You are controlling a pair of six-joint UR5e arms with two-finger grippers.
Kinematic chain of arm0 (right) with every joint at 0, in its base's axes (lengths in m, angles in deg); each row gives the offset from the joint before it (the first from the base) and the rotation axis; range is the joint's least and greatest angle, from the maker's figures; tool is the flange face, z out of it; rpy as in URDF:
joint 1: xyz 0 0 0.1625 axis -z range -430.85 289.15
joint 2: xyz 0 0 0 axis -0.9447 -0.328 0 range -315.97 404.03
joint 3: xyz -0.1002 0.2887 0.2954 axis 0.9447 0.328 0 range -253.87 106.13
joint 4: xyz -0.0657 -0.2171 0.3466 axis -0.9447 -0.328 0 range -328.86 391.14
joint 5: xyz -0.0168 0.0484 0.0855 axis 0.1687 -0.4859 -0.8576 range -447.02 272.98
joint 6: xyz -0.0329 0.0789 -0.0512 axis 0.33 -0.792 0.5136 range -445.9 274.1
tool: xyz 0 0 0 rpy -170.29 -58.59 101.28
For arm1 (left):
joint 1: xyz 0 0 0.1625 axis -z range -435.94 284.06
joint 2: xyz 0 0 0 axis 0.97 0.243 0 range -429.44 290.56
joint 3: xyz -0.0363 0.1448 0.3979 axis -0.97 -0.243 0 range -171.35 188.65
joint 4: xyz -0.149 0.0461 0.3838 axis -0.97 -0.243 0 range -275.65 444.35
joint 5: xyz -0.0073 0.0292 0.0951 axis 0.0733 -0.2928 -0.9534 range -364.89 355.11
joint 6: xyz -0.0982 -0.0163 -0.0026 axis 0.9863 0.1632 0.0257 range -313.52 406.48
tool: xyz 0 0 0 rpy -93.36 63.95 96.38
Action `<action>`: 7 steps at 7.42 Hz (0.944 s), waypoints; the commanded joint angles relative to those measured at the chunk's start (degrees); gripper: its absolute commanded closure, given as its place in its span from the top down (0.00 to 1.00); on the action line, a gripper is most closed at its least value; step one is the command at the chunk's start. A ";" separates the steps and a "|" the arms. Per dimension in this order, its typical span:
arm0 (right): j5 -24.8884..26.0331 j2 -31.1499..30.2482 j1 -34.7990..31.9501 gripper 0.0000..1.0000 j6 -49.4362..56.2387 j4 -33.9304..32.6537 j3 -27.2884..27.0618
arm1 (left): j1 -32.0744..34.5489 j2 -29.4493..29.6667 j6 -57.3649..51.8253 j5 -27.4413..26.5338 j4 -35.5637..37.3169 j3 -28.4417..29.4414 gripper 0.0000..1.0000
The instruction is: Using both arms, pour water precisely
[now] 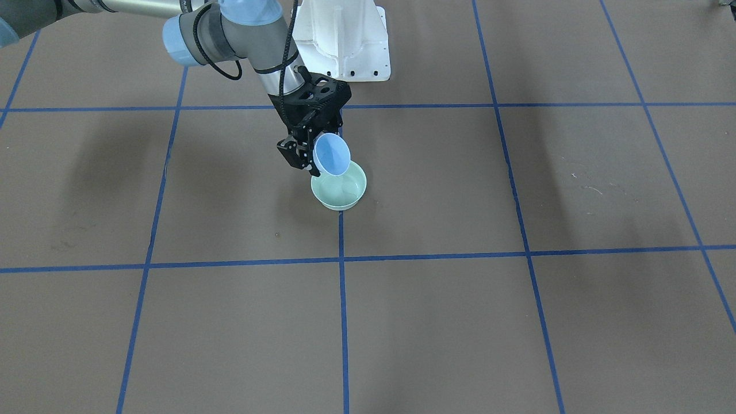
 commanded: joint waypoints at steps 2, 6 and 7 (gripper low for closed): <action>0.82 -2.38 -5.33 0.00 -14.44 2.83 -0.37 | 0.09 0.00 0.00 1.18 -0.11 -0.47 1.00; 8.51 -9.21 -9.92 0.00 -23.21 6.06 -1.60 | 0.18 0.00 -0.09 1.89 -0.46 -0.74 1.00; 9.87 -12.20 -10.44 0.00 -23.30 9.39 -1.42 | 0.18 0.00 -0.09 1.98 -0.55 -0.83 1.00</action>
